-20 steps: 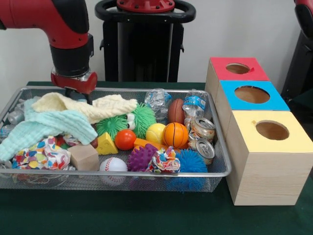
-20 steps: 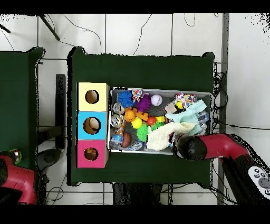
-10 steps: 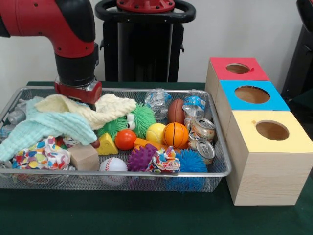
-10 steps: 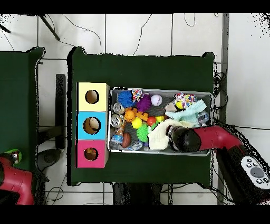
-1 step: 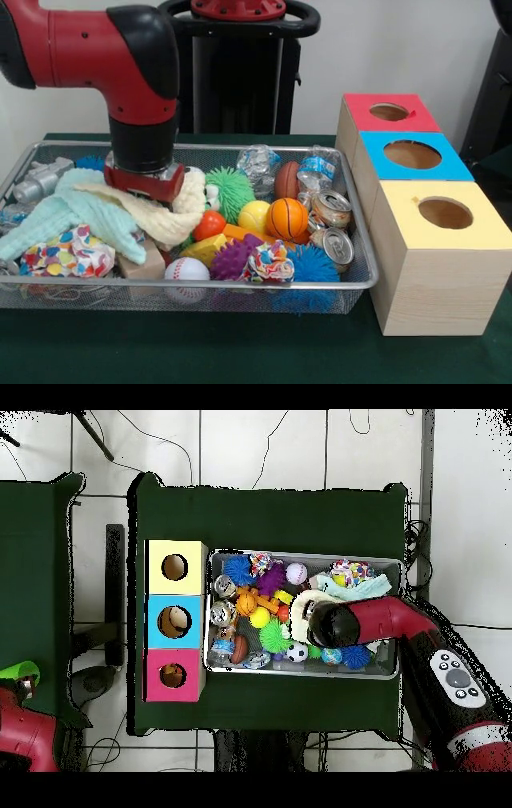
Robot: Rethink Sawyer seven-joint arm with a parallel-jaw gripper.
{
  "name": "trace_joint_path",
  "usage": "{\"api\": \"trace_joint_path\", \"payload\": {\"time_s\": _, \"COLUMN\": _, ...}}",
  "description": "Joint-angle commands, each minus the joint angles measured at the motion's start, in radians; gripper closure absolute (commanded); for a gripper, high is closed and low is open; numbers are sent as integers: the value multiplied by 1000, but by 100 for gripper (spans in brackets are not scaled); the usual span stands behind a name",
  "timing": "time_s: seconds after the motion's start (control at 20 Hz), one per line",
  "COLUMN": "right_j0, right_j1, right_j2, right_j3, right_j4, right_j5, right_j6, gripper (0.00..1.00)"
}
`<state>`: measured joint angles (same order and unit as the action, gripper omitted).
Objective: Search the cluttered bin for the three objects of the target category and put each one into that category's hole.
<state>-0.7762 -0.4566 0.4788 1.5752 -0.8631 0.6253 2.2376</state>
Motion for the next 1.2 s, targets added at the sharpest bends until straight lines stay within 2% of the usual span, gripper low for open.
{"api": "trace_joint_path", "payload": {"time_s": 0.05, "right_j0": 83, "right_j1": 137, "right_j2": 44, "right_j3": -253, "right_j4": 54, "right_j5": 55, "right_j6": -70, "gripper": 0}}
{"api": "trace_joint_path", "payload": {"time_s": 0.25, "right_j0": 174, "right_j1": 167, "right_j2": 12, "right_j3": -352, "right_j4": 70, "right_j5": 97, "right_j6": -14, "gripper": 0}}
{"api": "trace_joint_path", "payload": {"time_s": 0.6, "right_j0": 340, "right_j1": 208, "right_j2": -70, "right_j3": -481, "right_j4": 93, "right_j5": 170, "right_j6": 179, "gripper": 0}}
{"api": "trace_joint_path", "payload": {"time_s": 0.9, "right_j0": 389, "right_j1": 202, "right_j2": -108, "right_j3": -465, "right_j4": 136, "right_j5": 152, "right_j6": 264, "gripper": 0}}
{"api": "trace_joint_path", "payload": {"time_s": 1.2, "right_j0": 424, "right_j1": 148, "right_j2": -135, "right_j3": -422, "right_j4": 257, "right_j5": 217, "right_j6": 295, "gripper": 0}}
